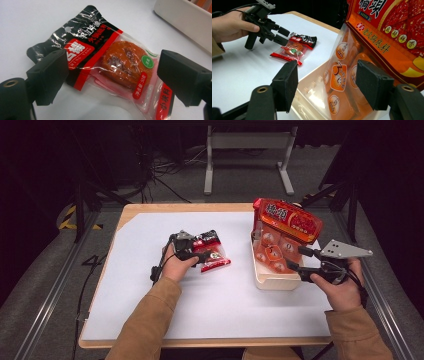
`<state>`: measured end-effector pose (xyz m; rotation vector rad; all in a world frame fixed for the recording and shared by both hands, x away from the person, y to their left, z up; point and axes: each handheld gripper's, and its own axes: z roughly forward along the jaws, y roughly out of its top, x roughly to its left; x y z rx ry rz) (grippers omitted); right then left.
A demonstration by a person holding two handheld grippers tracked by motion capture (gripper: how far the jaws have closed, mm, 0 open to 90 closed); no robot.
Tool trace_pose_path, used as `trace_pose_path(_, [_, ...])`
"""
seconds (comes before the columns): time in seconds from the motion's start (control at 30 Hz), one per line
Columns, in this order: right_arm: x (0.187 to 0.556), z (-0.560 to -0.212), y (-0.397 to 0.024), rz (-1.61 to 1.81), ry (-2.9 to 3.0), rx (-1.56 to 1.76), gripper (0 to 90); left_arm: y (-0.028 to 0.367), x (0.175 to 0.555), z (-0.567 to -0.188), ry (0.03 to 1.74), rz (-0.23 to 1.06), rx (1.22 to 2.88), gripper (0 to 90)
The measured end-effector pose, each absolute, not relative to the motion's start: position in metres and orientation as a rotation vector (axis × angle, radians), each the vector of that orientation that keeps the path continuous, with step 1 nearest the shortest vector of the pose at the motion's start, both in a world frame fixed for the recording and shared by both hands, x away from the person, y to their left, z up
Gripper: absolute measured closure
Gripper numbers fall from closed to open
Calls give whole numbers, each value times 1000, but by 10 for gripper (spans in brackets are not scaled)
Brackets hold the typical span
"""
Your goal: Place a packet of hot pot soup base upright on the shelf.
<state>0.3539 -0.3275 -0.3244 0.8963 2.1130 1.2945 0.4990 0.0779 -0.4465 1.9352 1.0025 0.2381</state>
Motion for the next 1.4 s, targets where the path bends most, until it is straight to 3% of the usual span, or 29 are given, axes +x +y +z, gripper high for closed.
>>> trace_pose_path(0.27, [355, -327, -326, 1295, 2120, 897, 350, 74, 501, -452, 984, 213, 1973, 181])
trace_pose_path(0.57, [355, -327, -323, 1304, 2123, 890, 346, 72, 495, -452, 926, 147, 1983, 520])
trace_pose_path(0.7, [355, -327, -321, 1306, 2126, 885, 346, 79, 494, -452, 959, 45, 1964, 783])
trace_pose_path(0.87, [356, -328, -321, 1308, 2131, 881, 346, 79, 494, -454, 981, 45, 1947, 819])
trace_pose_path(1.0, [356, -329, -320, 1310, 2137, 885, 350, 78, 493, -453, 983, 75, 1973, 900])
trace_pose_path(1.4, [357, -330, -323, 1309, 2140, 888, 361, 76, 485, -445, 965, 117, 1989, 900])
